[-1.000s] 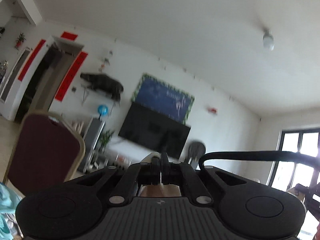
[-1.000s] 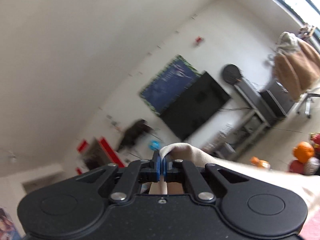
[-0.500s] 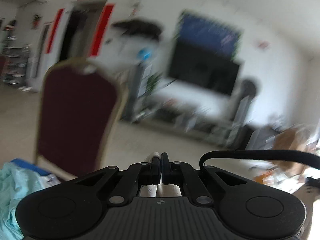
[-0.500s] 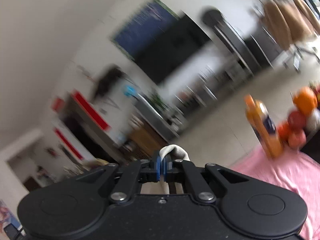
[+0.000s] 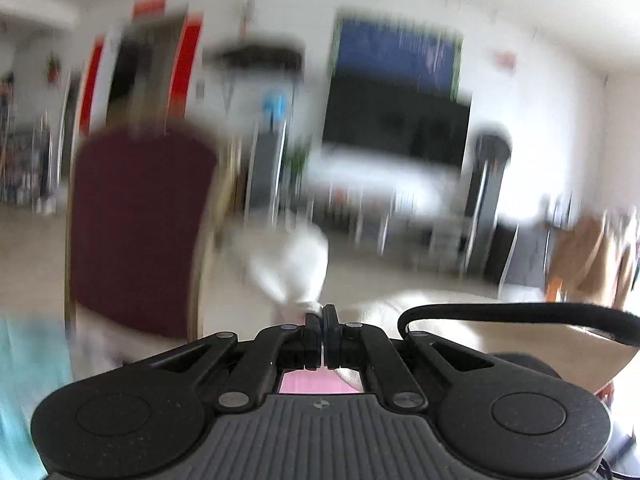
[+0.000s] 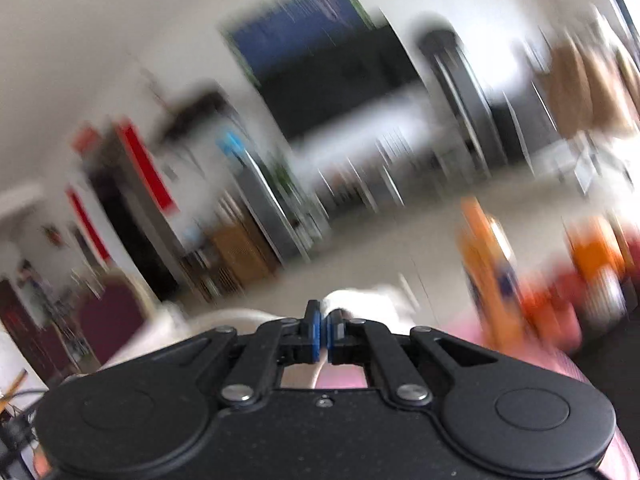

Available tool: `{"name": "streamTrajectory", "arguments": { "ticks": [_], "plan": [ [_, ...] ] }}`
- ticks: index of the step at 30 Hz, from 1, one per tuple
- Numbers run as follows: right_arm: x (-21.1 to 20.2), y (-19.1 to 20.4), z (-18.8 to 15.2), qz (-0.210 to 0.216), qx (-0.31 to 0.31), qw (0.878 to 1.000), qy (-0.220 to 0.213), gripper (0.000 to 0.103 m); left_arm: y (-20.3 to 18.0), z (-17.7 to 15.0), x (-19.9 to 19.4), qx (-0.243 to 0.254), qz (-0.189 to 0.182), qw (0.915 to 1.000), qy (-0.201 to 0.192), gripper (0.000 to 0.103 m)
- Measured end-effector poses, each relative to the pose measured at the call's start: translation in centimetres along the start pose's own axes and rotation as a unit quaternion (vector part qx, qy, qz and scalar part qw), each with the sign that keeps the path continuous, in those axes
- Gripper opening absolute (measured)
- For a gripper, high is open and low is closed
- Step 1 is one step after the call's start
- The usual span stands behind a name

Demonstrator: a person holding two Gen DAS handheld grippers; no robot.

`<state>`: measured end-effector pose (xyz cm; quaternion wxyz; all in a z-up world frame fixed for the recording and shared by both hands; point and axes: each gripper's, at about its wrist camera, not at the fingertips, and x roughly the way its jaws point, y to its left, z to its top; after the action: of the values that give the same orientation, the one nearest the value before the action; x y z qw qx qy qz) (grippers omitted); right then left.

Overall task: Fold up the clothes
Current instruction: 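Lay the sweatshirt flat on the towel and open both tools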

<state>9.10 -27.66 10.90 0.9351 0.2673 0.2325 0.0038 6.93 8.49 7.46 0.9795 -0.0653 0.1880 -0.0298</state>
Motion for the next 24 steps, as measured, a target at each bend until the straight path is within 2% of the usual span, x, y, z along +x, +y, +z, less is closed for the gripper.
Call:
{"name": "streamTrajectory", "arguments": {
  "ticks": [3,6,8,10,11,14,15,16,18,20,24],
  "plan": [
    [3.9,-6.0,-6.4,-0.052,0.044,0.994,0.082,0.003,0.1,-8.1,3.9,-0.019,0.018,0.9940,0.106,0.001],
    [7.2,-10.4,-12.9,-0.105,0.063,0.982,0.145,0.003,1.1,-15.2,7.7,-0.046,0.047,0.9746,0.214,0.001],
    [8.8,-12.9,-16.2,-0.120,0.086,0.972,0.183,0.003,2.5,-17.5,9.5,-0.062,0.049,0.9624,0.260,0.002],
    [8.7,-14.9,-18.6,-0.119,0.111,0.964,0.209,0.003,3.4,-19.1,9.3,-0.065,0.046,0.9568,0.280,0.003],
    [8.6,-15.5,-19.3,-0.120,0.127,0.960,0.220,0.004,3.8,-19.2,9.3,-0.072,0.042,0.9550,0.285,0.008],
    [8.2,-15.4,-19.3,-0.096,0.141,0.959,0.229,0.007,5.0,-18.2,9.2,-0.105,0.025,0.9528,0.284,0.037],
    [8.0,-15.1,-19.2,-0.093,0.137,0.960,0.227,0.007,5.1,-18.2,8.8,-0.112,0.023,0.9523,0.283,0.039],
    [7.8,-14.9,-19.1,-0.091,0.134,0.961,0.226,0.013,4.9,-18.4,8.2,-0.115,0.025,0.9520,0.283,0.039],
    [7.4,-14.6,-19.0,-0.085,0.132,0.962,0.224,0.044,5.0,-18.6,8.0,-0.124,0.027,0.9499,0.286,0.041],
    [7.0,-14.9,-19.2,-0.079,0.139,0.961,0.227,0.062,5.2,-18.8,8.2,-0.135,0.029,0.9473,0.289,0.042],
    [7.2,-15.8,-18.9,-0.074,0.163,0.959,0.221,0.065,5.6,-19.1,8.7,-0.153,0.032,0.9430,0.294,0.047]
  ]
}}
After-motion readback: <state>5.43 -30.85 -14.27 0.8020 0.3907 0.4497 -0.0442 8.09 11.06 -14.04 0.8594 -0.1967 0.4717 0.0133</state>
